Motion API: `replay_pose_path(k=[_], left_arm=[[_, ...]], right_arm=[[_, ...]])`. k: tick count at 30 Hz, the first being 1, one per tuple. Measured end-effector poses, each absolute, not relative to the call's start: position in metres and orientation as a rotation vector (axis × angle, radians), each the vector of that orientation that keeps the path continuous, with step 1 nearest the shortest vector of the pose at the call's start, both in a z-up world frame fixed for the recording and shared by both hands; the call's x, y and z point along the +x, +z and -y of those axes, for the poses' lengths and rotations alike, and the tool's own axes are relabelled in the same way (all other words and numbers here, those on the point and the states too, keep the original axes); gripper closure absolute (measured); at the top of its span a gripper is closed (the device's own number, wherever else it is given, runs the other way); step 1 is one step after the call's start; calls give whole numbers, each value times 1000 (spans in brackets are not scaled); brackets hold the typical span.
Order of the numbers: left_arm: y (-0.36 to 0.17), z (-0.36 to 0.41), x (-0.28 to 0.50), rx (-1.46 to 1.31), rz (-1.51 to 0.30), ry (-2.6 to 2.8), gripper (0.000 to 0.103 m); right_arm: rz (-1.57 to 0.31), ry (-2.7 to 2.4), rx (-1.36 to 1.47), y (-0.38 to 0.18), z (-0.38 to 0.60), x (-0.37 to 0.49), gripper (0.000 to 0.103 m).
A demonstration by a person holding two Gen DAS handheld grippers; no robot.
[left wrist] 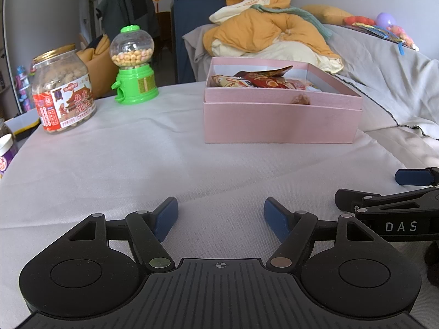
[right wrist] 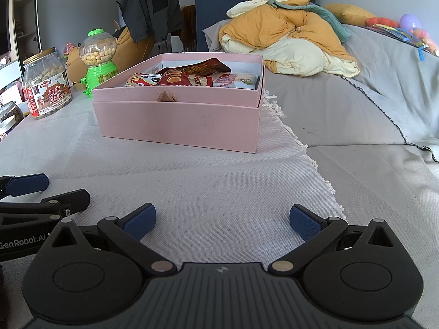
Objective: Organize snacks
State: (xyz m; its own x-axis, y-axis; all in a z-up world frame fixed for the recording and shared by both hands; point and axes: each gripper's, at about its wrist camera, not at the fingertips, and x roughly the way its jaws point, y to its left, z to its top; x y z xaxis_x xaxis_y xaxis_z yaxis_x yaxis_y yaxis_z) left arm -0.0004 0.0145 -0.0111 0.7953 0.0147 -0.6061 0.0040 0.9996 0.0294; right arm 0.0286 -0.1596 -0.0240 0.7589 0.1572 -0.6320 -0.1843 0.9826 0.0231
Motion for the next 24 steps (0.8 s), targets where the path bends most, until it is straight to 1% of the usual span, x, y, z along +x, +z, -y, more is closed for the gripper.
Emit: replay_pose_path(k=[24], left_arm=[[-10,-16,0,28,-650,0,27]], right_arm=[[-685,186,-42,-24,159,29,0]])
